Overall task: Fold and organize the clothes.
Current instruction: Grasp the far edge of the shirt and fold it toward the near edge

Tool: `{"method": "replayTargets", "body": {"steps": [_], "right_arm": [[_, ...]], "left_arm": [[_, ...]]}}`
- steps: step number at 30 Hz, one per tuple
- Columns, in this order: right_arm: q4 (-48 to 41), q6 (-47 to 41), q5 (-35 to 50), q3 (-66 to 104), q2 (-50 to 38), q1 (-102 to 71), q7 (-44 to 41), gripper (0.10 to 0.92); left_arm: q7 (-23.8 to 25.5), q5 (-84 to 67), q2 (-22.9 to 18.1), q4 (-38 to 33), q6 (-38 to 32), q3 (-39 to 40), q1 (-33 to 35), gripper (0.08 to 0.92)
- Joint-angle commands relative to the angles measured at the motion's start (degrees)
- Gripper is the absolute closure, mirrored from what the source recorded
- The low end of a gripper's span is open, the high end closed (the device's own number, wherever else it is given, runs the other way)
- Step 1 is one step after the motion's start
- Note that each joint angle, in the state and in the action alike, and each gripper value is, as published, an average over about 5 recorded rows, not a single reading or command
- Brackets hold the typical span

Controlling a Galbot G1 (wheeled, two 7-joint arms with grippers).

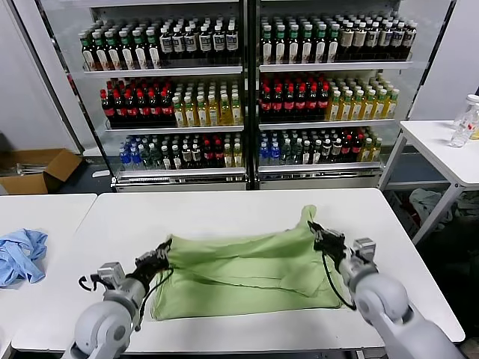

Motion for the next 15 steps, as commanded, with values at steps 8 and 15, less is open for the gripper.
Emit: {"method": "replayTargets", "body": {"steps": [8,15], "right_arm": [[7.61,-3.09,-8.23,3.6,2.04,-14.01,1.83,0.75],[8.25,-2.53,-9.03,2.94,2.04,-14.31,1.65,0.568]], "left_arm": [[-1.34,24.38,-5.33,-3.7,-0.32,0.58,9.68,0.766],[-6.35,29.84,-10.15,0.23,0.34,1.24,9.55,0.567]]}}
